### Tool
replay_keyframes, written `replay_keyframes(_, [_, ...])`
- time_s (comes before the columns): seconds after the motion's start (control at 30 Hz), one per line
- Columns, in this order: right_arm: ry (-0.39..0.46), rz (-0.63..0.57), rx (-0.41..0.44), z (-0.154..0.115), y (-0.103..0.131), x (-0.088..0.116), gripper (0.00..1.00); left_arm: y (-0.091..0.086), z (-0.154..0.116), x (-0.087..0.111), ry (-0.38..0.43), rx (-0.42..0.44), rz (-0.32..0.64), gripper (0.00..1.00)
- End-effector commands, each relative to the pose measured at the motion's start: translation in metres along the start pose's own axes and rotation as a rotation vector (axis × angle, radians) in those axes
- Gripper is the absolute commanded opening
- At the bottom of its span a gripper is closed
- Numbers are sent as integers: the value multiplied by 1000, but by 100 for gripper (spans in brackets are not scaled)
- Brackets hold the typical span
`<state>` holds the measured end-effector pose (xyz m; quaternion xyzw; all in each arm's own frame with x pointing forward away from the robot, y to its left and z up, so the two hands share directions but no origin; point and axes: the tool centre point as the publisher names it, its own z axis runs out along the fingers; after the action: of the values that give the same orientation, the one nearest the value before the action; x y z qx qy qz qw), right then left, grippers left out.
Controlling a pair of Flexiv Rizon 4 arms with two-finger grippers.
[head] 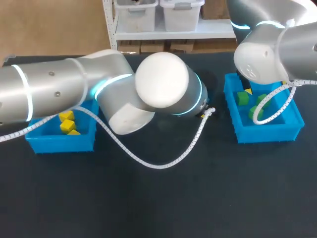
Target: Put the green cubes in the right bin and the yellow cubes in the left bin.
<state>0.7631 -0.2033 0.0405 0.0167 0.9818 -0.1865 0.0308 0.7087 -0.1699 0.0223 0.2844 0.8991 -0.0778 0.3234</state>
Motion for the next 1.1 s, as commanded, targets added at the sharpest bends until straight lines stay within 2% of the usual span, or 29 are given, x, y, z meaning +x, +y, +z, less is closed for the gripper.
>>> replay_keyframes(0.03, [-3,0,-2,0,-1,2,100,-2,7,-2,9,0,1,100])
replay_keyframes(0.67, [-3,0,-2,0,-1,2,100,8,27,-2,48,-18,-3,100])
replay_keyframes(1.03, [-3,0,-2,0,-1,2,100,-1,41,-3,68,-8,-3,100])
replay_keyframes(1.07, [-3,0,-2,0,-1,2,100,-2,42,-3,70,-5,-2,62])
replay_keyframes(1.1, [-3,0,-2,0,-1,2,100,-3,43,-2,71,-3,-2,48])
